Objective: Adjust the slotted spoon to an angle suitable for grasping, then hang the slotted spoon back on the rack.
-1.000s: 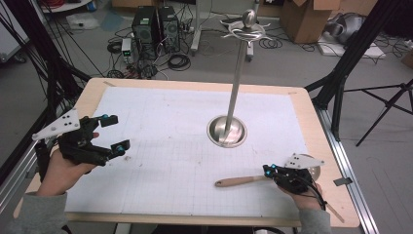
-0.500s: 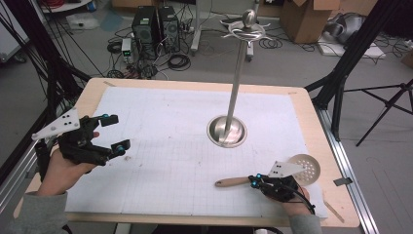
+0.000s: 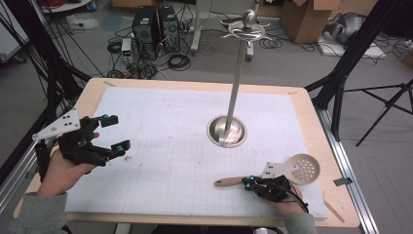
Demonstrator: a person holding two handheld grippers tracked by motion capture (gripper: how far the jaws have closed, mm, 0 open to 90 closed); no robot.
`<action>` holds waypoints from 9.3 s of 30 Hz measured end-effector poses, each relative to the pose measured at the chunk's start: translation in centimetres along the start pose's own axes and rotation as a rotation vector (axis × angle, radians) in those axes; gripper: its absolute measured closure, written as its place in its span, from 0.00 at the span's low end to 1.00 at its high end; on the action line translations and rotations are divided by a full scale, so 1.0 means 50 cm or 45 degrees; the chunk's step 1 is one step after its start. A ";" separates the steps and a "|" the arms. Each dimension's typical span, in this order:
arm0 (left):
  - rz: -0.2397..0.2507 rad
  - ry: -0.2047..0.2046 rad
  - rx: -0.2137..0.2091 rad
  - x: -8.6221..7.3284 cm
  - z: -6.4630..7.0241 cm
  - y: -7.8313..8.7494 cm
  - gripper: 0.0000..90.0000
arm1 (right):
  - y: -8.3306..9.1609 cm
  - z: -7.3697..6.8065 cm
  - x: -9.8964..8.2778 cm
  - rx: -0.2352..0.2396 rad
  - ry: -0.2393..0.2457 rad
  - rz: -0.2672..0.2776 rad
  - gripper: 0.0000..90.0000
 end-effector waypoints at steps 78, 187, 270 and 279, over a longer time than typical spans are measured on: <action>-0.043 0.001 0.070 -0.020 0.000 0.051 0.07 | -0.042 0.076 0.069 -0.221 -0.090 0.096 1.00; -0.089 0.015 0.108 -0.040 0.005 0.085 0.07 | 0.064 0.170 0.077 0.102 0.146 -0.217 0.23; -0.103 0.018 0.101 -0.044 0.003 0.085 0.07 | 0.052 0.188 0.028 0.043 0.175 -0.437 0.86; -0.103 0.023 0.094 -0.045 0.003 0.084 0.07 | 0.063 0.185 0.038 0.110 0.124 -0.362 0.86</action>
Point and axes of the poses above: each handheld gripper's, and its own axes: y roughly backward along the jaws, x roughly out of its top, z roughly to its right, the point moved 2 cm from there along -y, roughly forward along the jaws, and after that the axes turned 8 degrees about z, right-handed, at the moved point
